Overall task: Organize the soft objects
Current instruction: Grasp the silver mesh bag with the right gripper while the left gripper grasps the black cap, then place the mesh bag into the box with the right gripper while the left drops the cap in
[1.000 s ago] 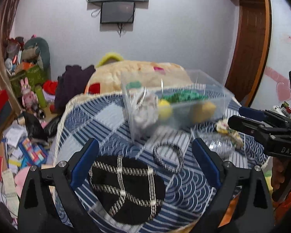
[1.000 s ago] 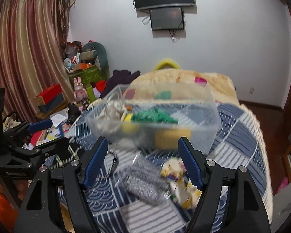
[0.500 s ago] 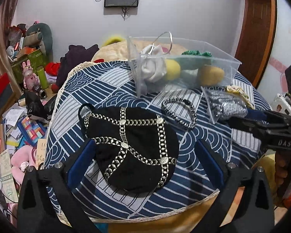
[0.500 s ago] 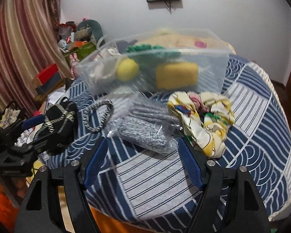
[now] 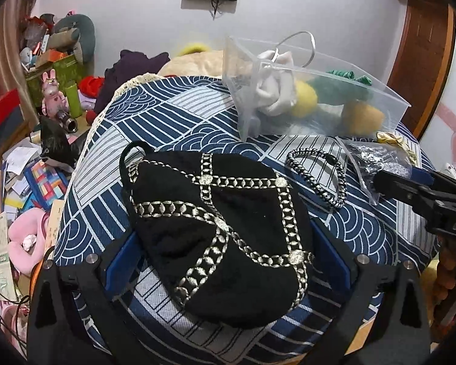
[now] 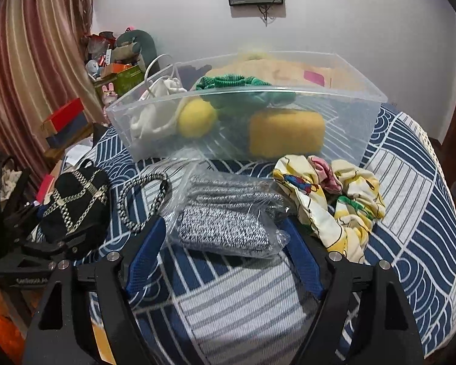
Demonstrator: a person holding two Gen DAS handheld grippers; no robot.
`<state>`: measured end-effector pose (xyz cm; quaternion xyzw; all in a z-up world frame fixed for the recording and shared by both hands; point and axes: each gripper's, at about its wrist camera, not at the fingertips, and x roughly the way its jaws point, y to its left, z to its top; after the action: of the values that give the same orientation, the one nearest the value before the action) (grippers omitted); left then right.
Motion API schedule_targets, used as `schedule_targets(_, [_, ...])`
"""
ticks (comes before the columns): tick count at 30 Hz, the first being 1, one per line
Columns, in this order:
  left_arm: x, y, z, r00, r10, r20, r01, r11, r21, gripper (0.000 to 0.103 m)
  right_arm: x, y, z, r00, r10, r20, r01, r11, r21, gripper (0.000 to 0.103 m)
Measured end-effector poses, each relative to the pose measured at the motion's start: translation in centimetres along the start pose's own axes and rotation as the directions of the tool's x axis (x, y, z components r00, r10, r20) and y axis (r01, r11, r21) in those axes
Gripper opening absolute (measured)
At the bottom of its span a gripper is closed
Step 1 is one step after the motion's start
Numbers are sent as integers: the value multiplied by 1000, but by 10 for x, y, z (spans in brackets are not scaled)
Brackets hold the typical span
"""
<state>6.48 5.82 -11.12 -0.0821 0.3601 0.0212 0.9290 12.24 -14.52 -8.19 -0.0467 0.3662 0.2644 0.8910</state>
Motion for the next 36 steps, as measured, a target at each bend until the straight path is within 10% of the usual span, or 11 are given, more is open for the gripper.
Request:
schedule_targets(12, [-13,-9,-3,998,-57,11,56,998,18,35,-7,-2,-7,999,-33,29,35,998,-53,41])
schedule_targets(36, [-75,-41,58,965,-102,242,72,989,130,29,-81,-4,23,972,1,236,11,999,-51,34])
